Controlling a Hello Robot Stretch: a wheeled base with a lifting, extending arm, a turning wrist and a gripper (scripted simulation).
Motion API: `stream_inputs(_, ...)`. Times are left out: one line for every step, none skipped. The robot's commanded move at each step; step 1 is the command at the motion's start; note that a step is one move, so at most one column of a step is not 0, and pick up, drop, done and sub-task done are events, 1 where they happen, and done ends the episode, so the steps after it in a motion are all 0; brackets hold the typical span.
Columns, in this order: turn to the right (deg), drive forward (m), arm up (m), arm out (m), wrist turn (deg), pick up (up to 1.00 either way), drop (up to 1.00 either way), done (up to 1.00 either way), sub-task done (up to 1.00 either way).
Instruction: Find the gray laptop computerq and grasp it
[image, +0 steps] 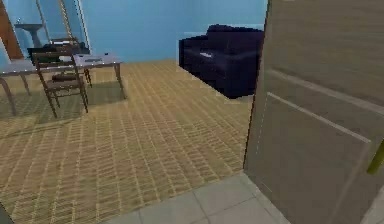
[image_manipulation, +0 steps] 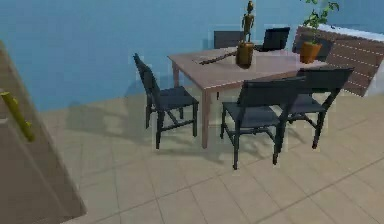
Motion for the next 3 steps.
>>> stream_inputs(-27.0, 0.00, 0.00, 0.00, 0.0, 0.00, 0.00, 0.00, 0.00)
stream_inputs(0.0, 1.00, 0.00, 0.00, 0.0, 0.00, 0.00, 0.00, 0.00)
stream_inputs(-6.0, 0.00, 0.00, 0.00, 0.0, 0.00, 0.00, 0.00, 0.00)
